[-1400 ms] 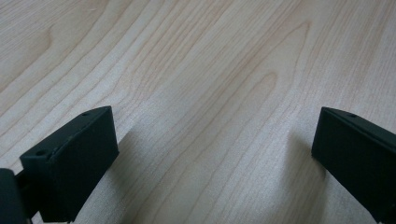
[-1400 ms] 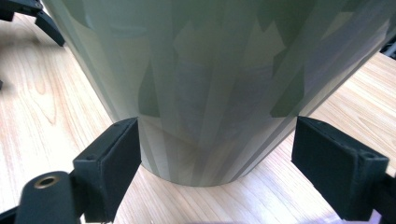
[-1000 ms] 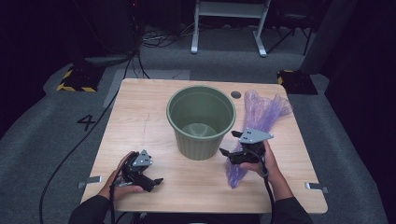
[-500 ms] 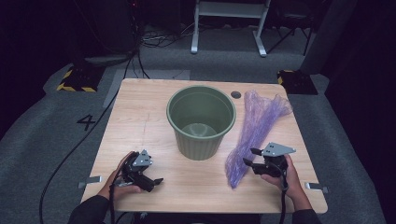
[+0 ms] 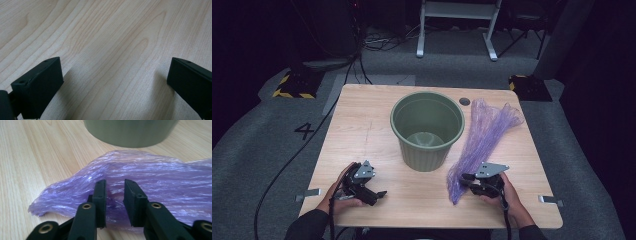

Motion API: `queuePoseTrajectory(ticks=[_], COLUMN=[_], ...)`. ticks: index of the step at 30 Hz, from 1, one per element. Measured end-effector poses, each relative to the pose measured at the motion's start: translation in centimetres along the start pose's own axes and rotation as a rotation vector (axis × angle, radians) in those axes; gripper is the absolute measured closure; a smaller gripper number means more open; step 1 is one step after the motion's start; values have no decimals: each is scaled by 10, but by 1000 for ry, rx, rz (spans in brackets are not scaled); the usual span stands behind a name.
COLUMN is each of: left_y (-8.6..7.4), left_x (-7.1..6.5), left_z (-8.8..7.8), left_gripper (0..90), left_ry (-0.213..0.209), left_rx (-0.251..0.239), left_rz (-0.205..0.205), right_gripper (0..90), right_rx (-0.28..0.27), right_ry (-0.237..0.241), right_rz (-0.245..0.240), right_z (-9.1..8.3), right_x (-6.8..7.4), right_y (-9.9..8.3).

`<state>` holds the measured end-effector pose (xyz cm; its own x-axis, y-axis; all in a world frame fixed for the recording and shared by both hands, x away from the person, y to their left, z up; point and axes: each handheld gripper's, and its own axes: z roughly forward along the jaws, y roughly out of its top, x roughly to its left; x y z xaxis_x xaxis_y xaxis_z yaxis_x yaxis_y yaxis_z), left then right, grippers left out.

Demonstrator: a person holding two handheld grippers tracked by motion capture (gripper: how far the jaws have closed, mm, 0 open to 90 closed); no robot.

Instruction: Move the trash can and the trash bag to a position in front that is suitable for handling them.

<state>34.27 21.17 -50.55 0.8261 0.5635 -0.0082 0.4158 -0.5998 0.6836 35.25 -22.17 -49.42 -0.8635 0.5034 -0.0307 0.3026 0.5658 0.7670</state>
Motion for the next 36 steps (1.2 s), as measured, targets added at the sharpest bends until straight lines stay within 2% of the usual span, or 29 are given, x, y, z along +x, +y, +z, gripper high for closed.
queuePoseTrajectory(ticks=[11, 13, 15, 17, 18, 19, 21, 23, 24, 28, 30, 32, 36], left_y=[3, 6, 8, 11, 13, 15, 19, 25, 27, 39, 47, 55, 66], left_x=[-5, -8, -13, -18, -22, -24, -31, -38, -41, -54, -61, -67, -77], left_z=[3, 3, 4, 3, 4, 5, 8, 9, 10, 14, 18, 23, 33], left_gripper=[0, 2, 12, 94, 175, 206, 136, 184, 158, 155, 156, 157, 155], left_ry=[45, 69, 73, 50, 40, 36, 30, 0, -10, -41, -55, -58, -85], left_rx=[0, 14, 25, 5, -4, -3, 0, -13, -23, -54, -55, -58, -63], left_rz=[-50, -69, -77, -60, -53, -48, -37, -25, -23, -6, 13, 40, 66], right_gripper=[735, 733, 717, 686, 653, 616, 548, 460, 438, 313, 293, 264, 257], right_rx=[-1, -2, -8, -11, -10, -6, -5, -1, -5, -35, -52, -66, -87], right_ry=[26, 33, 38, 52, 60, 63, 66, 46, 43, 12, -27, -29, -61], right_rz=[3, -1, -5, 3, -1, -19, -38, -46, -47, -38, -53, -52, -45], right_z=[26, 33, 38, 43, 46, 49, 51, 52, 50, 41, 34, 28, 12], right_x=[18, 22, 27, 31, 34, 39, 44, 46, 46, 45, 44, 42, 36], right_y=[18, 23, 28, 32, 34, 37, 40, 41, 41, 42, 43, 42, 40])
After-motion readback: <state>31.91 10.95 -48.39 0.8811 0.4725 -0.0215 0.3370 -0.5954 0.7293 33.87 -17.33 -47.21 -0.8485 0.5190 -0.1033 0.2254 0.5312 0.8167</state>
